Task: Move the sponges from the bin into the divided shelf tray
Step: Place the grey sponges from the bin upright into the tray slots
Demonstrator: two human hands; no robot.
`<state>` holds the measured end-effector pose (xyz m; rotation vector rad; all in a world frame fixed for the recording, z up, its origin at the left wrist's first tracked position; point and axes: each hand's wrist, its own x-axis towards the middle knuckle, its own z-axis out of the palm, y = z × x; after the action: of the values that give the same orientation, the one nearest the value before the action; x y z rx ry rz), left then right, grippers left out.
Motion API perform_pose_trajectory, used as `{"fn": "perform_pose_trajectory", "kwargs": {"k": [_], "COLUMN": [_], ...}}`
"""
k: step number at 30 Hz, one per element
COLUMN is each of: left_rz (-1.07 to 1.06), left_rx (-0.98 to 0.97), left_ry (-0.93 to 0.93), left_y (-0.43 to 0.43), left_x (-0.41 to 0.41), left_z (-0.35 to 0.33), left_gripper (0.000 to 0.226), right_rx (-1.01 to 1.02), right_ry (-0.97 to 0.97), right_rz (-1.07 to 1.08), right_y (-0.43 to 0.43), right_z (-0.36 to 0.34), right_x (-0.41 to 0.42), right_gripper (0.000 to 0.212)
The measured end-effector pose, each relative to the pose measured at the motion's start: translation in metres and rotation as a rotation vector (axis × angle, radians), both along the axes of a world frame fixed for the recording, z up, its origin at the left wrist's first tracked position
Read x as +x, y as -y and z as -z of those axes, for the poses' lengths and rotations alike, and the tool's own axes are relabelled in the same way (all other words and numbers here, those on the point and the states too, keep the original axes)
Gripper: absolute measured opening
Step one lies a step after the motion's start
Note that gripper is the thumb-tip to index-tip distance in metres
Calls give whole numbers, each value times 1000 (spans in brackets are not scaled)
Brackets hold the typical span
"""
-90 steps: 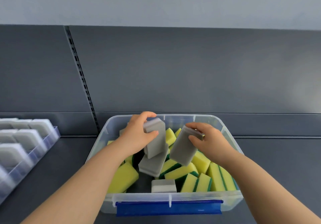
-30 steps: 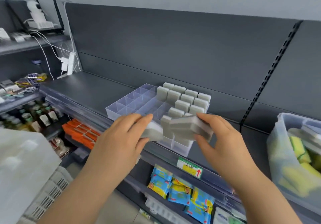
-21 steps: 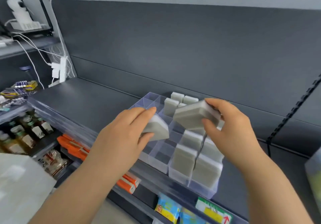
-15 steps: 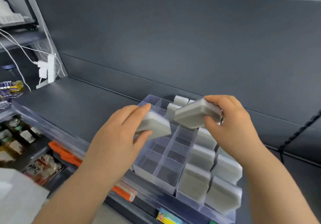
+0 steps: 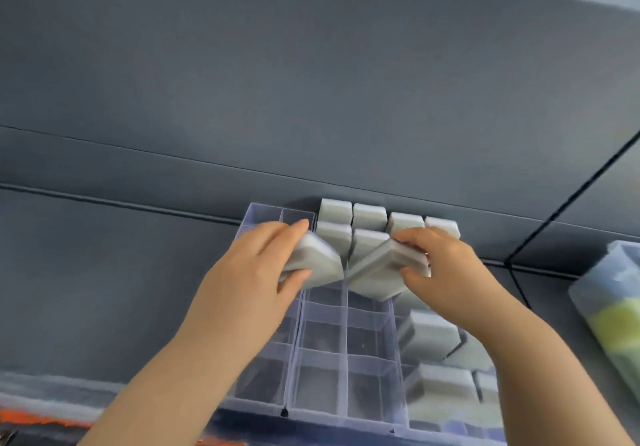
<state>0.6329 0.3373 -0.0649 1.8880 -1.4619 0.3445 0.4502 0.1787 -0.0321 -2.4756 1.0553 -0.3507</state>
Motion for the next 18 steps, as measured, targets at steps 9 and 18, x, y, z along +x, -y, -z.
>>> {"fn": "perform_pose_trajectory", "kwargs": {"k": [9, 18], "left_rz": [158, 201], "left_rx": [12, -6], "left_ry": [-4, -5], "left_y": [17, 27], "left_x": [37, 38], "left_z": [4, 9], "left_gripper": [54, 53], "right_rx": [-58, -60], "right_ry": [-132, -233], "right_rz": [126, 111], "right_y": [-8, -10], "right_z": [4, 2], "right_x": [25, 34], "right_gripper": [46, 46]}}
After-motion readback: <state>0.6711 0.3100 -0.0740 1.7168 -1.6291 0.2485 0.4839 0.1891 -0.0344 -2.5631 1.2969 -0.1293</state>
